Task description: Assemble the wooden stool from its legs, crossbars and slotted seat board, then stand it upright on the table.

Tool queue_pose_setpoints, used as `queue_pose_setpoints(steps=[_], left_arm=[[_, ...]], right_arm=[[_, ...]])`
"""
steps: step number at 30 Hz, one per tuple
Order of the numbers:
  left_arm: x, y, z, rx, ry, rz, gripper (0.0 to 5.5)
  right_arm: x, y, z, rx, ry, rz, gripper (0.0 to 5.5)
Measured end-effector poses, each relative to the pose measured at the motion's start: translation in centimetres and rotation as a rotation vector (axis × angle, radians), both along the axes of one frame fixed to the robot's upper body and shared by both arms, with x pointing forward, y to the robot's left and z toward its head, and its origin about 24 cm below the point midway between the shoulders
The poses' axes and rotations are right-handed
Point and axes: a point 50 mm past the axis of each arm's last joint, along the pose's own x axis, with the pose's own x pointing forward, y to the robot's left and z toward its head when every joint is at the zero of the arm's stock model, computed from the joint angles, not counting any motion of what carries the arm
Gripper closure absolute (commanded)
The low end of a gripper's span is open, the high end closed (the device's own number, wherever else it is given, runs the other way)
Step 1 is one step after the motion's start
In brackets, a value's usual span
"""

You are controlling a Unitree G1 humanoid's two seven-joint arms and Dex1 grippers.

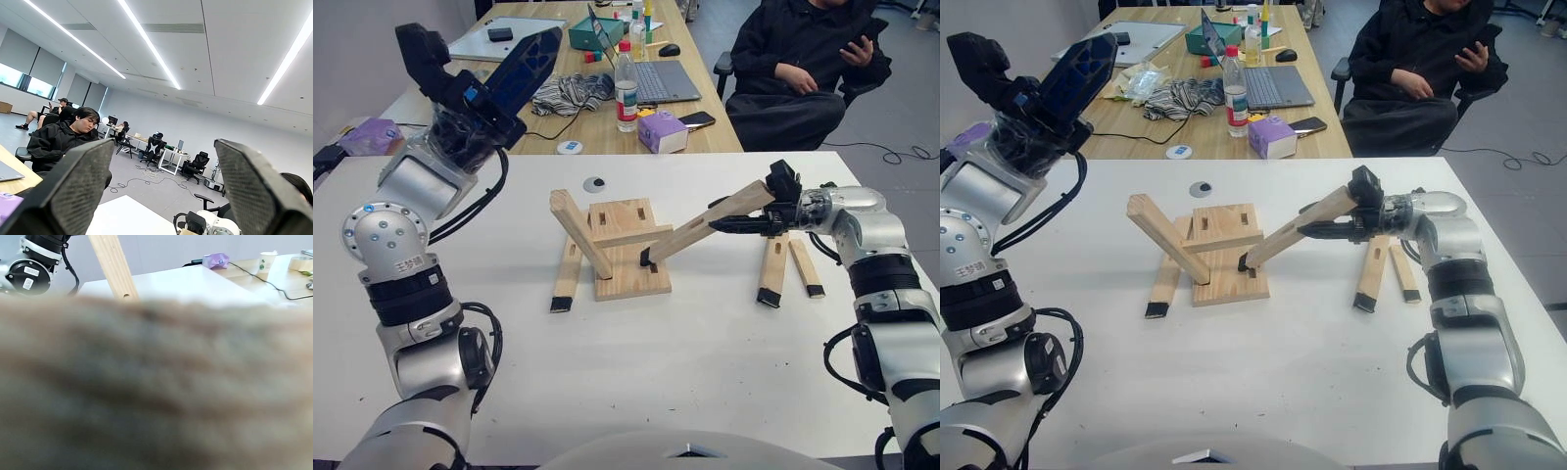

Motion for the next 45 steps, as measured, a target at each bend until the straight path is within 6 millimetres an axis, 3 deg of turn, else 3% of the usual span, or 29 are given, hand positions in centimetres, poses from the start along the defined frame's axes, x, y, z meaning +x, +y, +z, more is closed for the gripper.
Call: queue_pose_setpoints(steps=[13, 25, 34, 39, 45], left_arm=[[-0.6, -0.3, -0.7, -0.01, -0.003, 0.018, 1.77], [-1.7, -1.2, -2.9, -0.056, 0.034, 0.074, 1.77], [-2.5, -2.1, -3.7, -0.075, 0.061, 0.064, 1.77], [-2.0, -3.0, -4.5, -0.043, 0.13, 0.081, 1.77], [-1.1, -5.5, -6.2, -0.047, 0.241, 0.077, 1.77]], right_arm=[[1.3, 0.4, 1.7, -0.141, -0.031, 0.072, 3.45], [2.9, 2.9, 6.4, -0.5, -0.172, 0.228, 3.45], [3.3, 3.2, 6.7, -0.554, -0.089, 0.215, 3.45], [3.1, 4.5, 6.5, -0.618, -0.109, 0.302, 3.45], [2.7, 5.7, 7.1, -0.73, -0.137, 0.381, 3.45]])
